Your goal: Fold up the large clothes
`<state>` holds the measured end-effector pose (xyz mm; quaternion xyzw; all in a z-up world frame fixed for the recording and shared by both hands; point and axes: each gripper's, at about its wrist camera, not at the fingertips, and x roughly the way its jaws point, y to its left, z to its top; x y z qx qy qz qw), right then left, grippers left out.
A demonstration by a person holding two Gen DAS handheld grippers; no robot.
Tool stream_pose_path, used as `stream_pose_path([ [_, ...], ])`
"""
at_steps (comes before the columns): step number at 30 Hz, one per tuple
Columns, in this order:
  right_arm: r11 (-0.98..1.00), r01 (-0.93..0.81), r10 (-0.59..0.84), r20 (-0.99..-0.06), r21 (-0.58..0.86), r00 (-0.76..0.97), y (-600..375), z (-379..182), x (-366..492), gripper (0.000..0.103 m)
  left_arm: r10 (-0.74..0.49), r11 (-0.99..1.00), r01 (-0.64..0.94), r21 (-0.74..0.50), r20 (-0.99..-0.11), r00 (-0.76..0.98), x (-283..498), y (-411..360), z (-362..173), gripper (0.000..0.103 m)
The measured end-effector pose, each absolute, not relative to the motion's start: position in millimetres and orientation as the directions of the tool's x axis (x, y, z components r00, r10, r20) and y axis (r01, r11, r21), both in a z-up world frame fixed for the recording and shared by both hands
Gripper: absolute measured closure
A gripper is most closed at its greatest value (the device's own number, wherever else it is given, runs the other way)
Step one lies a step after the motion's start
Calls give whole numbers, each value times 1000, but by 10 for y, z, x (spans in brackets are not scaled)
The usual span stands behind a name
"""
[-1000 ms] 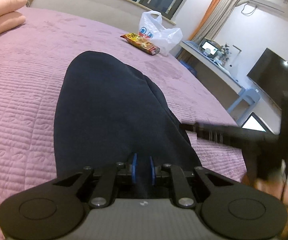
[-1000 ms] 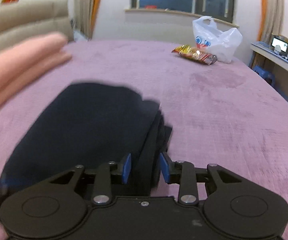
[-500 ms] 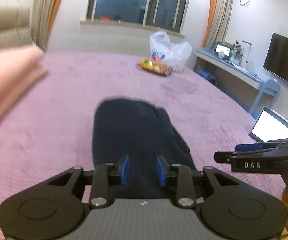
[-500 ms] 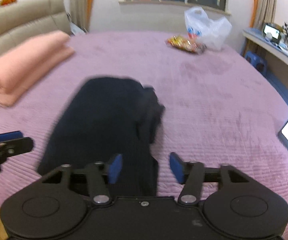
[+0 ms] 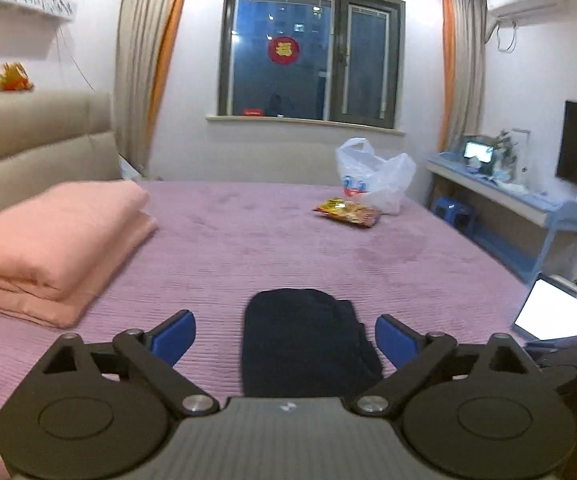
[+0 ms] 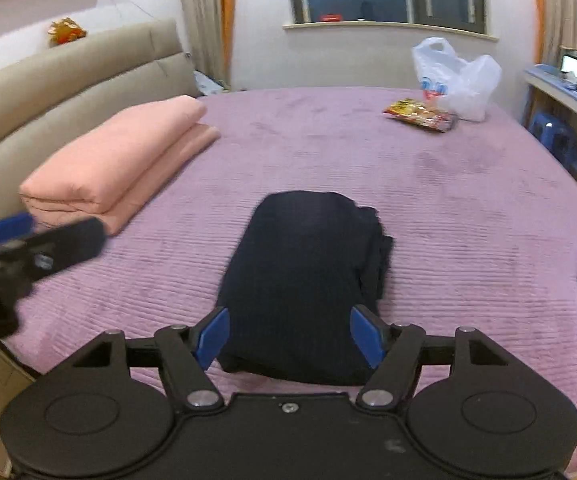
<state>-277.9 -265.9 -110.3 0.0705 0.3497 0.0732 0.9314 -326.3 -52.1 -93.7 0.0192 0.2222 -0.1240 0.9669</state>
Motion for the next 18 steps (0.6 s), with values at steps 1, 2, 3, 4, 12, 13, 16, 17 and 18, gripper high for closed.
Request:
stream_pose_path([
  [1, 986, -76, 155, -644, 149, 749, -2637, -1102, -2809, 23, -198, 973, 229, 16, -445, 873, -3297, -557, -912, 1],
  [2, 989, -74, 140, -647, 128, 750, -2612, -1099, -2823, 23, -176, 975, 218, 42, -449, 876, -3325, -578, -893, 1],
  [3, 990, -77, 136, -648, 119, 749, -2600, -1086, -2841, 23, -160, 976, 209, 65, -445, 881, -3354, -604, -884, 1],
  [4, 989, -78, 141, -647, 125, 749, -2606, -1089, -2845, 23, -155, 975, 208, 73, -441, 884, -3379, -594, -882, 1],
  [12, 984, -24, 135, -646, 177, 751, -2688, -1058, -2882, 23, -199, 973, 231, 7, -478, 856, -3356, -561, -906, 1],
  [13, 982, -19, 138, -648, 187, 749, -2697, -1062, -2885, 23, -190, 975, 223, 11, -480, 856, -3349, -553, -912, 1],
  [16, 978, -10, 146, -656, 207, 740, -2700, -1090, -2881, 23, -172, 979, 202, 8, -491, 854, -3314, -538, -916, 1],
  [17, 978, -8, 145, -659, 207, 738, -2697, -1100, -2867, 23, -171, 980, 197, 0, -499, 849, -3297, -521, -925, 1],
  [18, 979, -9, 145, -662, 205, 735, -2688, -1104, -2867, 23, -169, 982, 190, -11, -510, 843, -3283, -508, -932, 1],
])
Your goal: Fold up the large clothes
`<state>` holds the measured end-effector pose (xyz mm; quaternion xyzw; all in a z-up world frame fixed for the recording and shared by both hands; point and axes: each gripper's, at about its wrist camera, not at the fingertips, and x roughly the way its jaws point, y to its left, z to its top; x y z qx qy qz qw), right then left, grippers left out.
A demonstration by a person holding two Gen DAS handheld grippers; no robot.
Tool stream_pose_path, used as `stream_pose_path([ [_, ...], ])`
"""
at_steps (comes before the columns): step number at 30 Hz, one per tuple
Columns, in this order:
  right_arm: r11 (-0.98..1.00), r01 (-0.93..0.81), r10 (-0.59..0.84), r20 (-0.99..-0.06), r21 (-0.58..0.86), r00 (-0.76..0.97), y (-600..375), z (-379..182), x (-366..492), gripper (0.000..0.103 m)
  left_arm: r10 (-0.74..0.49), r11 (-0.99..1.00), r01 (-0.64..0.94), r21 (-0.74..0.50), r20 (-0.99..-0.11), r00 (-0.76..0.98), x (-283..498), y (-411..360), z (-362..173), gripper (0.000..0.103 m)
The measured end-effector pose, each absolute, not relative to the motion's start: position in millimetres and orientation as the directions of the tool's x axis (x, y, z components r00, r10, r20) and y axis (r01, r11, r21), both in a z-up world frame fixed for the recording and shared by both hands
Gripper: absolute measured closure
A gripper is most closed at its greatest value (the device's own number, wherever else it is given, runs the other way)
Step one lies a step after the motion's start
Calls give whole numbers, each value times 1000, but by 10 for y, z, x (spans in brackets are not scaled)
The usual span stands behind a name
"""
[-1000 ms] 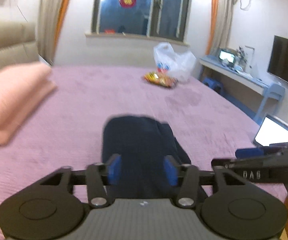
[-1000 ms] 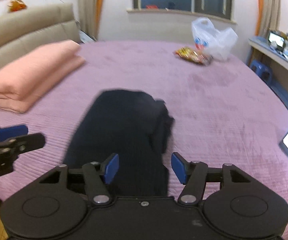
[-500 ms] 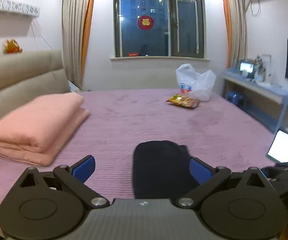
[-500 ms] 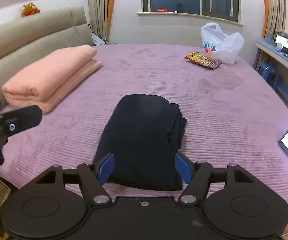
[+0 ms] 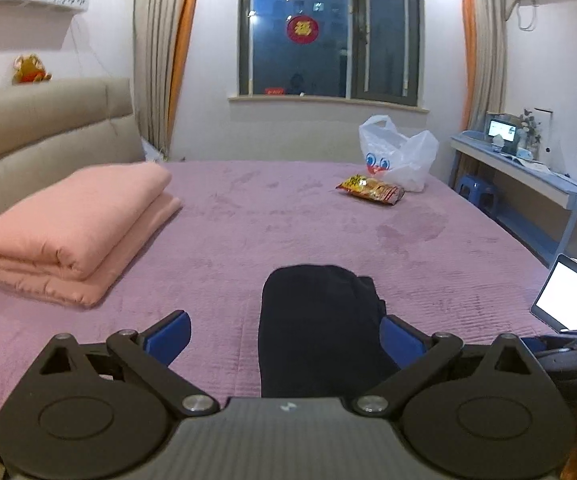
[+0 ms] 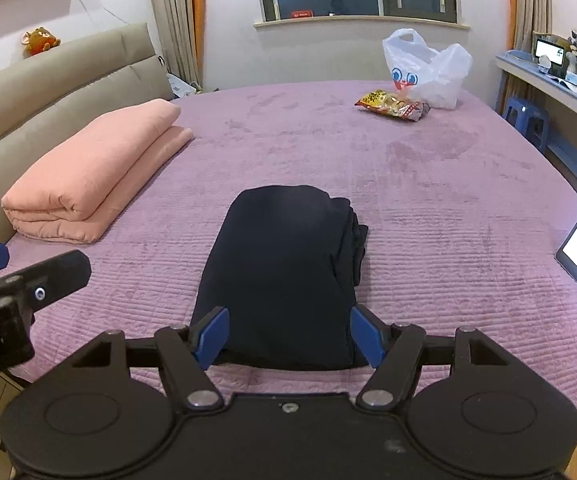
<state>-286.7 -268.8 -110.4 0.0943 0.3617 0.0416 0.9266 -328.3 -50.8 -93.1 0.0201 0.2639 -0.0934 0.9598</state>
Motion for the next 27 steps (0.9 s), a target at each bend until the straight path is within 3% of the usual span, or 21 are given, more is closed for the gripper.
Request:
stream_pose_path([
  [27, 985, -32, 139, -662, 172, 737, -2513, -1017, -2948, 23, -150, 986, 163, -27, -556, 818, -3260, -425, -970, 1],
])
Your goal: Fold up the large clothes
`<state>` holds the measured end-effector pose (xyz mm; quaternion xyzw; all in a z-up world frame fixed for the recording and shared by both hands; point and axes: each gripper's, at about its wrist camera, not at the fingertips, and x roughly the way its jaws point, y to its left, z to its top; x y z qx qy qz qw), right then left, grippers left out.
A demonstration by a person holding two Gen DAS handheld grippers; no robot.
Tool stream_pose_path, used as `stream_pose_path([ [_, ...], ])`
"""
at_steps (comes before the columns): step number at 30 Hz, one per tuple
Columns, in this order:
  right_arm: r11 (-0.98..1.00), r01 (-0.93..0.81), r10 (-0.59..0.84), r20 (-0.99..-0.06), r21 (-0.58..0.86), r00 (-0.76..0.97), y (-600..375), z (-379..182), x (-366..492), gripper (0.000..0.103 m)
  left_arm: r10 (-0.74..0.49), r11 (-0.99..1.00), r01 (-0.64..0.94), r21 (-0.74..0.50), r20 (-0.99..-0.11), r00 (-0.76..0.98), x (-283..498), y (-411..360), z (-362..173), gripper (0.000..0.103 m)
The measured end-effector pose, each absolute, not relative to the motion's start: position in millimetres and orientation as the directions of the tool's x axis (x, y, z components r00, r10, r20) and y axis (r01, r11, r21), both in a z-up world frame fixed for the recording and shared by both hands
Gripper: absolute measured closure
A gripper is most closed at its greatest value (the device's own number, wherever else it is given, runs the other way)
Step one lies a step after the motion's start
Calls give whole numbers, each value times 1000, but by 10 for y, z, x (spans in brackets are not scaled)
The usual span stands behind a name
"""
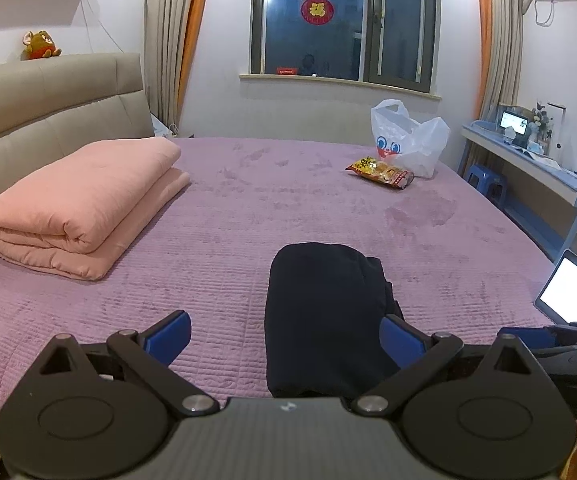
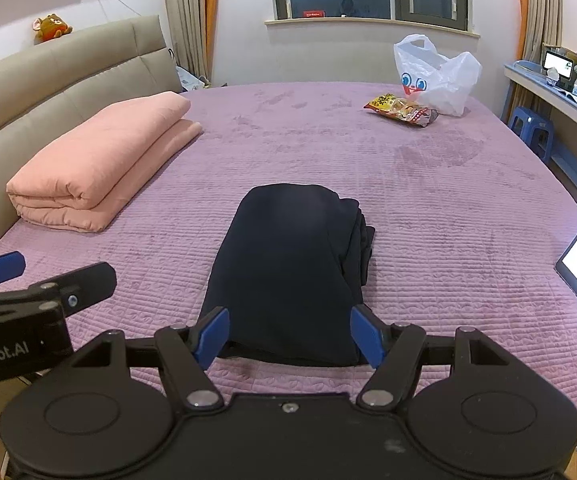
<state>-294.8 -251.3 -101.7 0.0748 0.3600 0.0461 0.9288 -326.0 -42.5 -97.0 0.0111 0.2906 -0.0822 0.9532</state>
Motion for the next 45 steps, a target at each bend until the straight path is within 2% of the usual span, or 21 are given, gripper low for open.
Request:
stream_pose_path([
  [16, 987, -23, 124, -663, 159, 738, -2539, -1005, -2985, 23, -141, 989, 144, -39, -561, 816, -3333, -389, -942, 1],
  [21, 989, -18, 112, -661, 147, 742, -2525, -987, -3007, 23, -179, 984, 155, -90, -563, 807, -3347, -359, -923, 1],
  [45, 986, -15, 125, -672, 167, 730, -2574, -1042, -3096, 23, -165, 986, 139, -89, -550, 819, -3440, -362, -908, 1],
])
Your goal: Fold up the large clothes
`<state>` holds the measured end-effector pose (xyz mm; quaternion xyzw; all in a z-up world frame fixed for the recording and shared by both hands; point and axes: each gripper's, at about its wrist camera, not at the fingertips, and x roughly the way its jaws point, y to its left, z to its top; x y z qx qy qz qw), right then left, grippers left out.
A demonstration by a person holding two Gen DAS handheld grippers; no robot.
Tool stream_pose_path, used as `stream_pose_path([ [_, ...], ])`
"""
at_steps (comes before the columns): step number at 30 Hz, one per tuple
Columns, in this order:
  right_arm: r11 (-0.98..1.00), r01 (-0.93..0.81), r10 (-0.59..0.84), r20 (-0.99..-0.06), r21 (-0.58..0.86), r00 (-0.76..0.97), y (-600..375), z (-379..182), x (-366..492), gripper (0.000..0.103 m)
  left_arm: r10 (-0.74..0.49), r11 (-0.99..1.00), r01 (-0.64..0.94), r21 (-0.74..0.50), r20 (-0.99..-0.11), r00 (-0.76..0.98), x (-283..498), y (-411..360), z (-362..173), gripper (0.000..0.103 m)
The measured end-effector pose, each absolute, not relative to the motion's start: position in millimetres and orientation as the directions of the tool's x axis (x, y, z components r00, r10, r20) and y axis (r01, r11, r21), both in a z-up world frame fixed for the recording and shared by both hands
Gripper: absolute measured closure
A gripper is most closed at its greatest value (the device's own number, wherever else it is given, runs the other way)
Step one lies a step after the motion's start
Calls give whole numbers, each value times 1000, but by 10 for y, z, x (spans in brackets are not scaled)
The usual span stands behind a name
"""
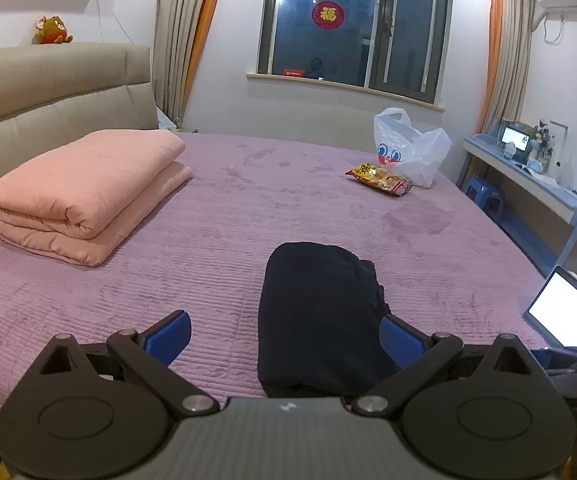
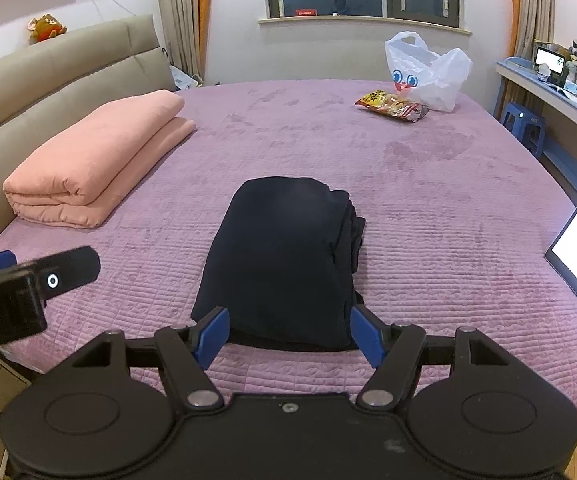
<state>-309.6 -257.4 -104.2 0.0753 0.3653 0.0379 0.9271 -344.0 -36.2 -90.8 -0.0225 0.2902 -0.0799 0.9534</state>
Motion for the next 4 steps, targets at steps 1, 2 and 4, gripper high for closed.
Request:
stream_pose_path([
  [1, 986, -17, 127, -672, 168, 730, -2573, -1049, -3100, 23, -159, 987, 138, -79, -537, 828, -3453, -366, -905, 1],
  [2, 986, -18, 128, -672, 168, 730, -2572, -1053, -3103, 23, -146, 989, 131, -65, -525, 839, -3473, -365, -908, 1],
  [4, 986, -19, 128, -673, 167, 729, -2569, -1057, -3103, 23, -131, 991, 122, -51, -516, 846, -3488, -361, -904, 2],
])
